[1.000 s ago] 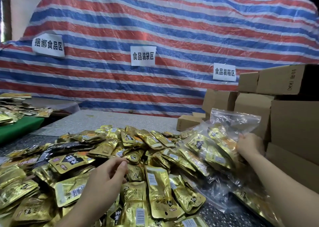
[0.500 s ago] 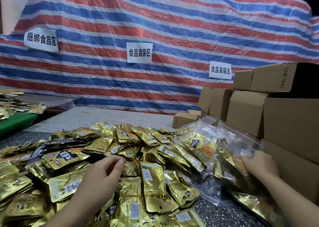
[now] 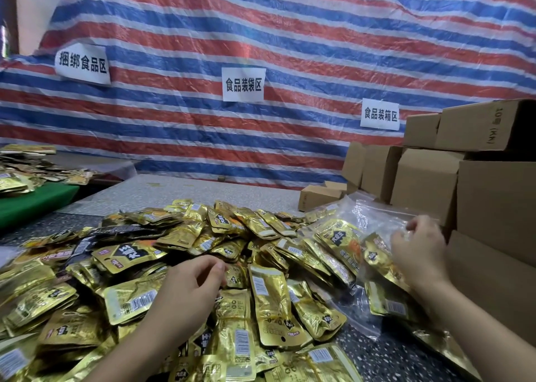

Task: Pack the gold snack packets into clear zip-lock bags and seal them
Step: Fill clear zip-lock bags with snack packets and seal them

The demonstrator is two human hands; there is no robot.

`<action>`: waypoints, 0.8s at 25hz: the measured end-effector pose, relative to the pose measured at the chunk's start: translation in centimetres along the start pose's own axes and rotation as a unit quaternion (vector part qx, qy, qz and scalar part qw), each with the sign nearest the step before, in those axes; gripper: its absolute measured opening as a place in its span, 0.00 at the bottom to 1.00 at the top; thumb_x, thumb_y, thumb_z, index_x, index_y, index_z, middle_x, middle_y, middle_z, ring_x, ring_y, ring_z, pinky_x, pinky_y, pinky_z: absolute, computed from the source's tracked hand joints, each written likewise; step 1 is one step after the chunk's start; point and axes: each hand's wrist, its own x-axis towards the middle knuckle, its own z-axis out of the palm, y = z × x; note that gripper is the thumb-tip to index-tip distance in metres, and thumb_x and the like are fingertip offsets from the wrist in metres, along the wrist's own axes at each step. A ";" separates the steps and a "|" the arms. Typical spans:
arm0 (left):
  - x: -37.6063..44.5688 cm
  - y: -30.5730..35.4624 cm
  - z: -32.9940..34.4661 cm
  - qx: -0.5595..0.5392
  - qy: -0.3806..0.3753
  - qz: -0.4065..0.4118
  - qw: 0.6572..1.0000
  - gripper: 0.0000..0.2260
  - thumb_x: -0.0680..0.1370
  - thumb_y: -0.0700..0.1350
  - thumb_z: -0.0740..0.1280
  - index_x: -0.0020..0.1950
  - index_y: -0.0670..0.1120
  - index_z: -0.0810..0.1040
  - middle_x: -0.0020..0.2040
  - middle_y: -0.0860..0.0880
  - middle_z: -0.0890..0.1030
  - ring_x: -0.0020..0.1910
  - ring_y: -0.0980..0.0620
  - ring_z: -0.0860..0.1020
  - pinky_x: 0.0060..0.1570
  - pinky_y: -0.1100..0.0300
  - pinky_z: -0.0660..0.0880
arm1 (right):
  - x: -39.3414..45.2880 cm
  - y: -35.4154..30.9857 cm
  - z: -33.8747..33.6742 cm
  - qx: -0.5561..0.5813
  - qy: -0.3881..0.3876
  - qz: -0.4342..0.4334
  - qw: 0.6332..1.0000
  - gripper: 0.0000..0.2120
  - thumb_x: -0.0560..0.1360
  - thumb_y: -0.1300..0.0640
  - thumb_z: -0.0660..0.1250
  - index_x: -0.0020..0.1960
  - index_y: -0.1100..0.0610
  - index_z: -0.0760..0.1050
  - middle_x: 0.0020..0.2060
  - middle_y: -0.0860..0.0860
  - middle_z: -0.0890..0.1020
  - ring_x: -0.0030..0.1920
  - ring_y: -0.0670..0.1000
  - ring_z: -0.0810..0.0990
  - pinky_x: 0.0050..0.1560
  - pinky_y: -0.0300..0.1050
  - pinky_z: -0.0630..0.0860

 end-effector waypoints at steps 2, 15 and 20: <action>0.0 0.0 0.0 0.000 -0.001 0.000 1.000 0.09 0.81 0.51 0.62 0.45 0.61 0.79 0.38 0.45 0.83 0.36 0.44 0.80 0.31 0.45 0.77 | -1.4 -2.2 0.5 0.002 -0.049 -0.067 0.996 0.07 0.77 0.59 0.64 0.42 0.58 0.70 0.38 0.55 0.77 0.36 0.53 0.73 0.33 0.46 0.68; 0.1 -0.3 0.1 0.018 0.005 0.025 1.000 0.13 0.81 0.50 0.63 0.38 0.56 0.80 0.37 0.49 0.82 0.29 0.51 0.77 0.27 0.60 0.71 | -8.8 0.3 5.0 -0.126 -0.187 -0.156 0.962 0.14 0.80 0.48 0.61 0.36 0.49 0.69 0.33 0.44 0.74 0.34 0.43 0.73 0.39 0.43 0.77; 0.1 -0.5 0.3 0.026 -0.007 0.030 0.999 0.13 0.81 0.50 0.62 0.39 0.54 0.80 0.37 0.49 0.82 0.25 0.59 0.72 0.25 0.65 0.66 | -9.0 0.4 5.6 -0.127 -0.167 -0.157 0.965 0.14 0.80 0.49 0.60 0.36 0.49 0.69 0.33 0.45 0.73 0.34 0.44 0.73 0.40 0.46 0.77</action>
